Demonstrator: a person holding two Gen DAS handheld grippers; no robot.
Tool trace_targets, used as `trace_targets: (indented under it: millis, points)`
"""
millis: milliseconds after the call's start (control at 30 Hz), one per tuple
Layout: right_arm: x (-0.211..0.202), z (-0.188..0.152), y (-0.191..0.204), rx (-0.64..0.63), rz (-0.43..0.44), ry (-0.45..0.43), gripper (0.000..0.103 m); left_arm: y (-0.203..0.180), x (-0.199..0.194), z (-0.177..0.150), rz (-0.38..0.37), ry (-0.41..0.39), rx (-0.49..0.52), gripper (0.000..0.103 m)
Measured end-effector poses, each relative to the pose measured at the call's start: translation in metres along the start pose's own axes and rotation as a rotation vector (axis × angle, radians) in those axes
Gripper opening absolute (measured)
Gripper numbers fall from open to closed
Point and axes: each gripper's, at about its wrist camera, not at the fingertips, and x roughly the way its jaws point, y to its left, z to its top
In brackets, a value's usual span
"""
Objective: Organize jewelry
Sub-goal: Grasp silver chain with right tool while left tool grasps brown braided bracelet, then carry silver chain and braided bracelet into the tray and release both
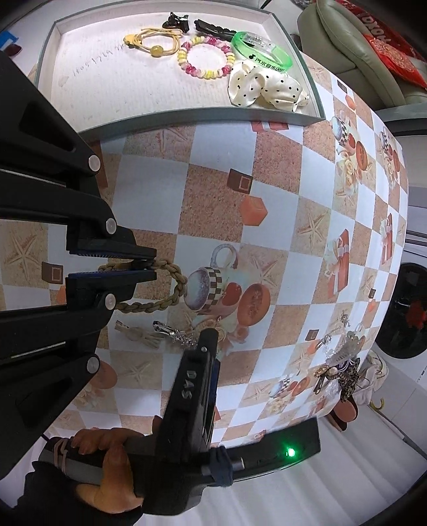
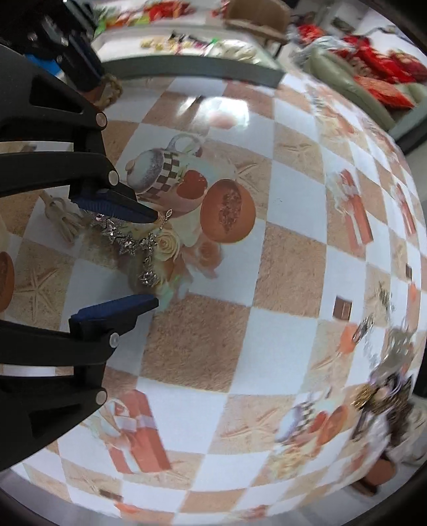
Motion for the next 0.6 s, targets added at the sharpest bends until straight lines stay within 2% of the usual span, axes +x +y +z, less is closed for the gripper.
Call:
trace_targets:
  millis: [67, 133, 333, 600]
  points:
    - [0.001, 0.0, 0.008, -0.037, -0.045, 0.002, 0.045, 0.001, 0.0, 0.0, 0.0, -0.002, -0.001, 0.011]
    - [0.001, -0.002, 0.012, -0.066, -0.092, -0.004, 0.033, 0.002, -0.001, 0.0, -0.002, -0.005, -0.005, 0.011]
    - [-0.003, -0.002, 0.005, -0.033, -0.062, -0.018, 0.033, 0.006, -0.004, 0.002, -0.002, -0.014, -0.012, 0.011]
    - [-0.029, 0.0, -0.008, 0.028, 0.006, -0.056, 0.033, 0.016, -0.015, 0.002, -0.001, -0.039, -0.031, 0.011]
